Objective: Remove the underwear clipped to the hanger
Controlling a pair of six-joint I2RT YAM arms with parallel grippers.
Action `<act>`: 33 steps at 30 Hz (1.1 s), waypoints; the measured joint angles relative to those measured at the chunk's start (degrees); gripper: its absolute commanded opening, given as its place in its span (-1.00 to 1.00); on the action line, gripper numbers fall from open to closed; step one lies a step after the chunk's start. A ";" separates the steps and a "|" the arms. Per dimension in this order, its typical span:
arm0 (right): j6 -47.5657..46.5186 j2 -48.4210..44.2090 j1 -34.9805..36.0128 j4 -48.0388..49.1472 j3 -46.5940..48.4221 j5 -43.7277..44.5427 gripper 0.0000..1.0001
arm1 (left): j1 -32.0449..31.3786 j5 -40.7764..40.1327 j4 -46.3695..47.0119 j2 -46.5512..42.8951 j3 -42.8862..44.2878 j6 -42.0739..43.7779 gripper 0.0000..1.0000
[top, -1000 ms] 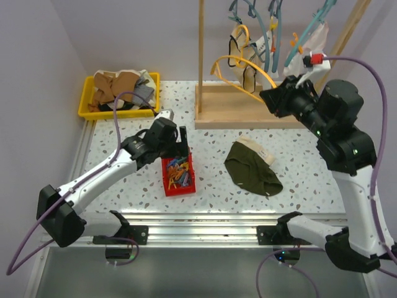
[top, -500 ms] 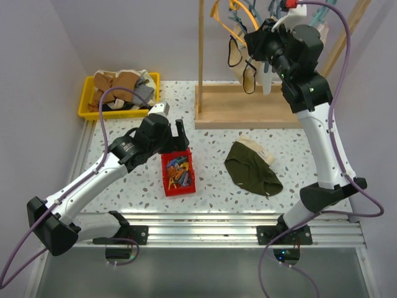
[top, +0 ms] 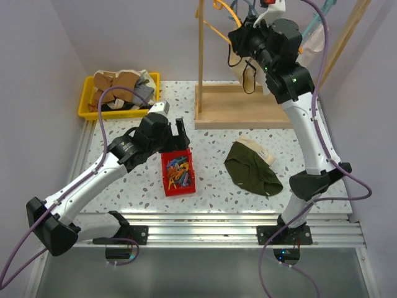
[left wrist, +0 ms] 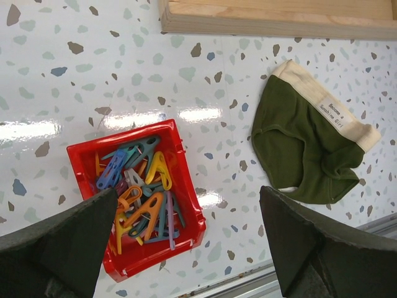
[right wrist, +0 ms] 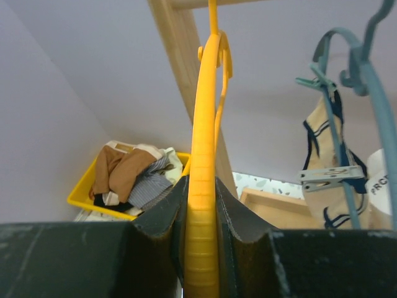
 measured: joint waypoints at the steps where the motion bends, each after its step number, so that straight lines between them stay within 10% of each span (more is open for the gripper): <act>1: 0.00 0.13 0.72 -0.11 -0.07 0.04 -1.00 | 0.00 0.00 0.02 0.00 0.02 -0.02 1.00; 7: -0.07 0.35 5.42 -0.15 -2.64 4.50 -0.92 | 0.00 0.00 0.26 -0.15 0.04 -0.46 1.00; 22: -0.09 -4.31 8.00 -4.44 -9.99 14.01 0.95 | 0.02 0.04 0.26 -0.28 3.26 -0.09 1.00; 33: 5.22 -43.80 8.00 -18.40 -46.51 20.41 0.97 | -1.88 14.86 11.72 13.86 6.60 8.02 1.00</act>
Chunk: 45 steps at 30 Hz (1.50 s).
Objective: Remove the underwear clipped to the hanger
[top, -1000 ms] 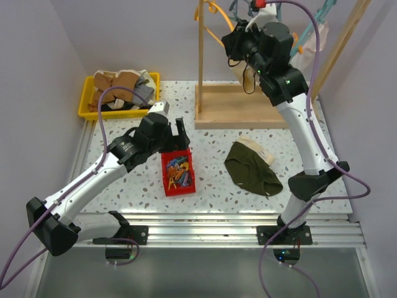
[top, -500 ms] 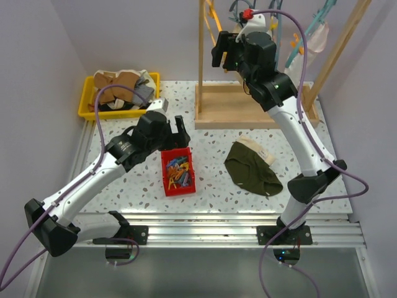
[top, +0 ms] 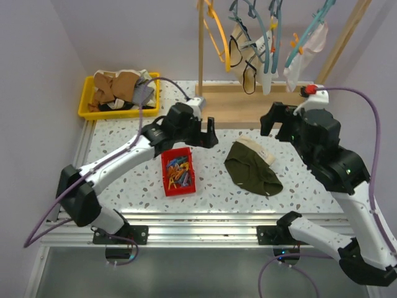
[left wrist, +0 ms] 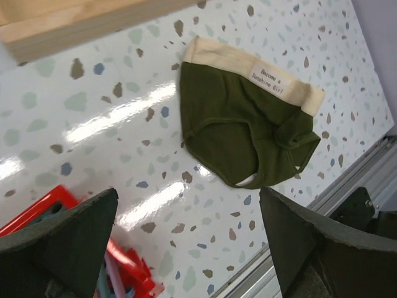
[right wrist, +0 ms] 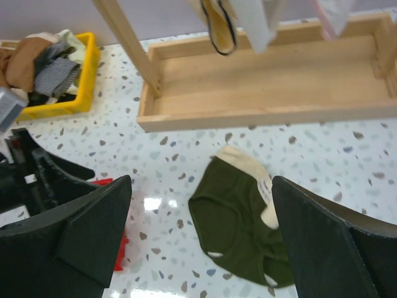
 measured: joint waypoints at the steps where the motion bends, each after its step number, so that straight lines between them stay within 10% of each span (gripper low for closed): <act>1: 1.68 -2.29 0.00 -2.21 -1.31 1.46 0.96 | -1.07 0.92 0.79 2.95 0.92 1.09 1.00; 11: 16.63 -5.66 0.00 -21.11 -6.99 11.41 0.97 | -13.79 4.76 7.23 36.02 24.48 10.19 1.00; 23: 23.21 -9.18 0.00 -28.76 -8.72 16.15 0.97 | -18.40 9.07 17.86 47.54 29.33 12.57 0.97; 28: 23.12 -9.18 0.00 -29.05 -8.22 16.48 0.89 | -18.91 6.71 18.91 54.31 32.37 12.31 0.17; 31: 22.45 -9.27 0.00 -28.98 -7.43 16.44 0.82 | -18.67 5.11 19.10 56.59 35.39 12.28 -1.00; 38: 19.28 -9.90 0.00 -27.43 -6.19 15.93 0.77 | -16.44 2.60 19.06 53.53 30.32 10.78 -1.00; 45: 17.07 -9.92 0.00 -24.96 -6.58 13.51 0.74 | -14.05 -1.18 16.81 30.88 11.80 8.79 -1.00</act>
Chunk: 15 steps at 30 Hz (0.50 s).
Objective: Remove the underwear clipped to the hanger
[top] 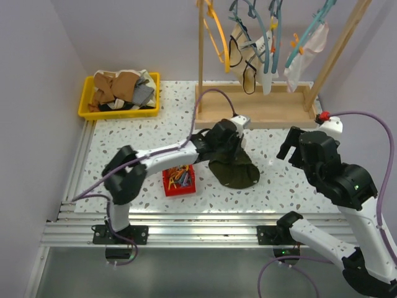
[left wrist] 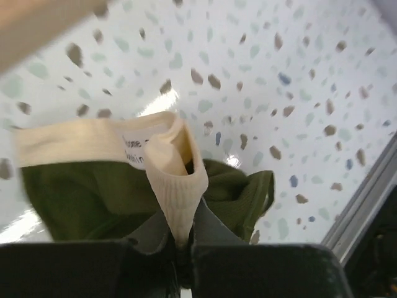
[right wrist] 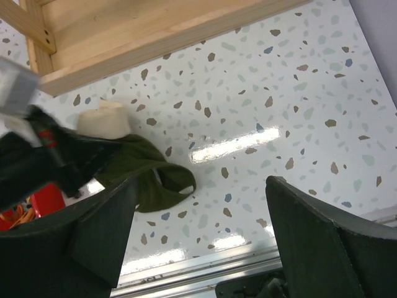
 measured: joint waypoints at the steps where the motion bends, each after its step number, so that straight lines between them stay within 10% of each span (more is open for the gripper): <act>1: -0.24 -0.04 0.00 0.48 -0.24 -0.22 0.73 | 0.17 -1.16 -0.31 -4.55 -1.66 -0.39 -1.00; 9: -1.75 -0.07 0.00 2.25 -1.40 -3.23 0.72 | 8.09 -12.09 -1.60 -36.28 -4.52 -2.12 -1.00; 15: -2.93 0.52 0.00 3.39 -1.40 -4.76 0.73 | 24.72 -19.61 -4.76 -40.09 -4.48 0.22 -1.00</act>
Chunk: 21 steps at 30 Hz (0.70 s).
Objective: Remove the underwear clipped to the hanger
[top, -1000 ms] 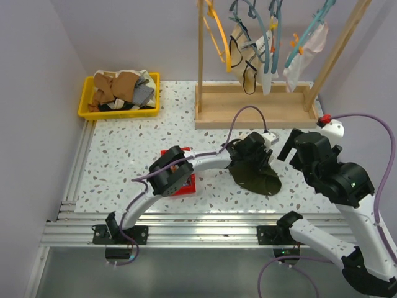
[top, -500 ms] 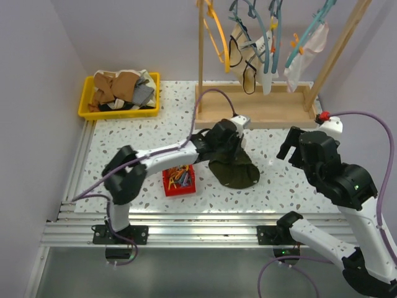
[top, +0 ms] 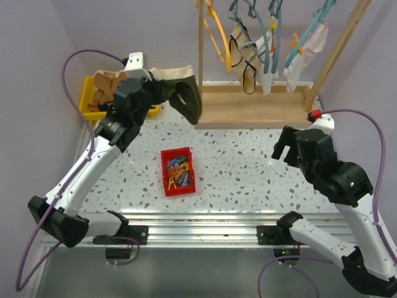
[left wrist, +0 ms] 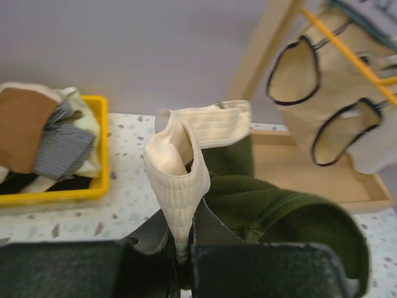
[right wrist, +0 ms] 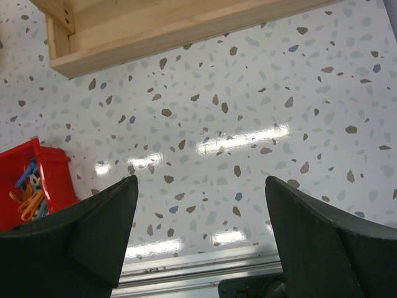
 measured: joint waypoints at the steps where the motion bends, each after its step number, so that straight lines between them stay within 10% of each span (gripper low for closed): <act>1: -0.28 0.24 0.00 0.17 0.00 -0.20 0.73 | 1.90 -0.83 -0.46 1.11 0.22 0.83 -1.00; 21: -5.46 11.72 0.00 10.36 -3.39 -5.84 0.80 | 29.99 1.14 15.63 46.62 32.54 3.91 -1.00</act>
